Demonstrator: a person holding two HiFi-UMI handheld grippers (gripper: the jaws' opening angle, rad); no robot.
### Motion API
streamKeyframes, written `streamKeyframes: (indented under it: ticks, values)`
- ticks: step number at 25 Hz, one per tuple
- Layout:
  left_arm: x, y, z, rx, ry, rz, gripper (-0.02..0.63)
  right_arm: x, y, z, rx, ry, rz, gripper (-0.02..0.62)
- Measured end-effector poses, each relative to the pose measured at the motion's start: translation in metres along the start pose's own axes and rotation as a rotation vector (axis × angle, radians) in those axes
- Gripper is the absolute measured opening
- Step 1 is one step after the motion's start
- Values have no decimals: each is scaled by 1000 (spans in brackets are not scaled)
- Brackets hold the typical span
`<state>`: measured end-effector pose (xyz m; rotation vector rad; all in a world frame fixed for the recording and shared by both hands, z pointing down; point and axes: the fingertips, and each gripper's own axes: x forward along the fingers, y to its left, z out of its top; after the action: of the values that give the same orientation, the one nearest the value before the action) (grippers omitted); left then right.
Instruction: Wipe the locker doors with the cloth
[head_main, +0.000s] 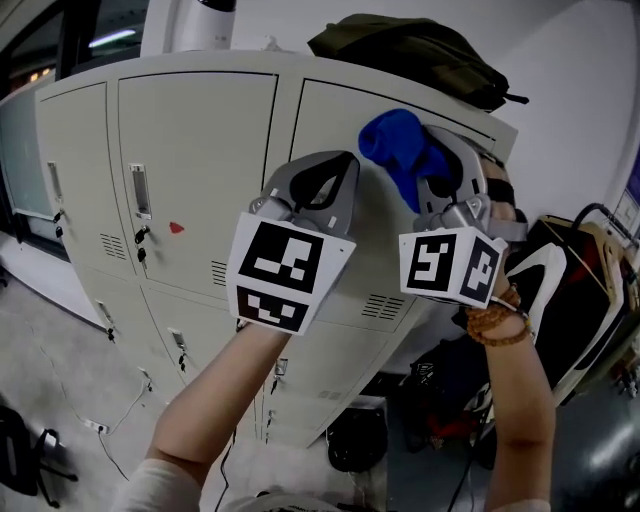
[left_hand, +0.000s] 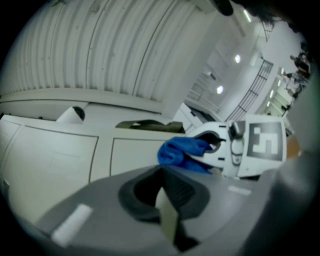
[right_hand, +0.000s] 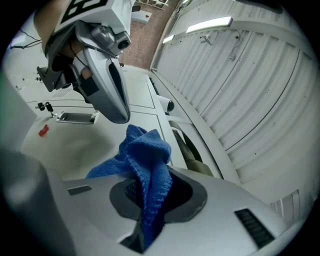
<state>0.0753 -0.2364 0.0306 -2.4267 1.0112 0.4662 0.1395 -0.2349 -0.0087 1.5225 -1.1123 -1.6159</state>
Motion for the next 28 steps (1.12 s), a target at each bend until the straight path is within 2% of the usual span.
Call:
streamKeyframes:
  ticks: [7,16,23,28]
  values:
    - [-17,-11,-42,-26,61,-7,-2,-35,66,-13,-3,7,65,46]
    - [-32,-31,-99,-86,165,-26,-2,-72,143,-21,80,26,165,46]
    - [-36,-44,-103,-60,170,-34,-2,-95,196,-24,100,30,232,45]
    - [-40,-54,-109,-80,178,-46,-2,-111,231,-29,112,35,276,46]
